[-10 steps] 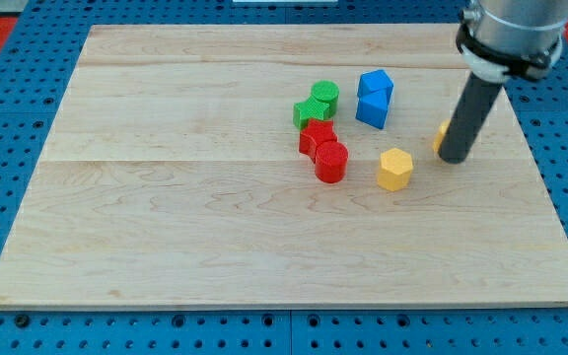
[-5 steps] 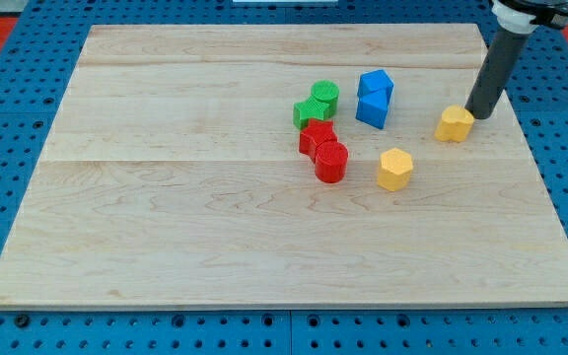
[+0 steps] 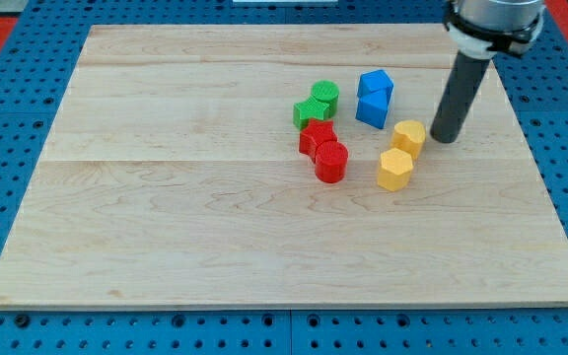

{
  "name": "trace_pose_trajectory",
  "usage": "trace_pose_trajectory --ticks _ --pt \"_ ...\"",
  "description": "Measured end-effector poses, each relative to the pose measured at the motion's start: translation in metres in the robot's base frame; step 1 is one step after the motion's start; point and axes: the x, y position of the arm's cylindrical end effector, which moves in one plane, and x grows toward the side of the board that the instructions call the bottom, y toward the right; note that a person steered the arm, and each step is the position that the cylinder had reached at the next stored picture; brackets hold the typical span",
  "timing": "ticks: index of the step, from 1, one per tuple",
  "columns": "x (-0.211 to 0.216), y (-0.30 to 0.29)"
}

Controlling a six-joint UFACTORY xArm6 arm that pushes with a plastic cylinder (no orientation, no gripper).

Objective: Push the yellow heart below the blue triangle

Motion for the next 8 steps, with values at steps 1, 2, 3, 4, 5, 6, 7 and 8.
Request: trace_pose_trajectory --ticks 1,2,3,4,5,6,7,8 --pt "-0.014 0.038" --pt "-0.015 0.072" --pt "0.014 0.082" --pt "0.065 0.079" --pt "0.077 0.046" --pt "0.052 0.023" --pt "0.038 -0.005" --pt "0.038 -0.023"
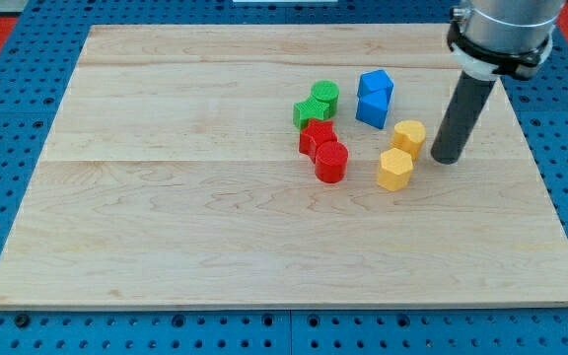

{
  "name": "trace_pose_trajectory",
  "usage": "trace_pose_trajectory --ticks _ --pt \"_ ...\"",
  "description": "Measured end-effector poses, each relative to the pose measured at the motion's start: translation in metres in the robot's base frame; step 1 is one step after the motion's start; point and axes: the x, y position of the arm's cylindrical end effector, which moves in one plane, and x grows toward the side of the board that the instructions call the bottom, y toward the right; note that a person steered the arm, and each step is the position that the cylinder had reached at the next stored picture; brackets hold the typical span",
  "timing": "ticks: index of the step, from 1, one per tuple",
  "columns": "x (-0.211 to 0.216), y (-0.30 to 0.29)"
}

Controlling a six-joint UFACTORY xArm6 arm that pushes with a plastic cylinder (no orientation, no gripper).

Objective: Push the yellow heart below the blue triangle

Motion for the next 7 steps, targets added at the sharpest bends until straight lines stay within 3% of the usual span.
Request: trace_pose_trajectory --ticks 3,7 --pt "0.000 -0.033" --pt "-0.014 -0.033"
